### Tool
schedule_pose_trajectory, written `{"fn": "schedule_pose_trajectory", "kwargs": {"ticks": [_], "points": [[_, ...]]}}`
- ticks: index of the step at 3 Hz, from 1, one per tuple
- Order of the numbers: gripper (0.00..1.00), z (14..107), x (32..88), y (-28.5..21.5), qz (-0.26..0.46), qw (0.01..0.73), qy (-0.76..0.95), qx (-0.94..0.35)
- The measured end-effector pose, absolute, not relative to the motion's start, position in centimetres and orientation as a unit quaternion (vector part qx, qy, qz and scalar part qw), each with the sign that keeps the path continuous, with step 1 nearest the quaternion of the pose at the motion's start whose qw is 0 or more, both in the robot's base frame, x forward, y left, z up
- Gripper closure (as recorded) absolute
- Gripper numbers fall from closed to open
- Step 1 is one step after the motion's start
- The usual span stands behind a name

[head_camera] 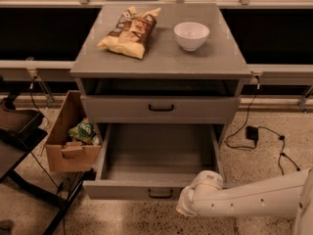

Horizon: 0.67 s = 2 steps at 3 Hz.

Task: Close middle drawer

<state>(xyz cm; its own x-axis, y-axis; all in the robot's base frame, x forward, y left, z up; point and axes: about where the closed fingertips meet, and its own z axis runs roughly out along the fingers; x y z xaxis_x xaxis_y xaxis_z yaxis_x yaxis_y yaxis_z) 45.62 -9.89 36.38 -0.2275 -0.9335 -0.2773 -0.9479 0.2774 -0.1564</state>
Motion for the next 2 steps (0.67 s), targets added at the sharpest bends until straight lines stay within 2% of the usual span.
{"fn": "schedule_pose_trajectory", "kwargs": {"ticks": [2], "points": [[1.0,35.3,53.6,-11.3,-0.002,0.179,0.779,-0.601]]}}
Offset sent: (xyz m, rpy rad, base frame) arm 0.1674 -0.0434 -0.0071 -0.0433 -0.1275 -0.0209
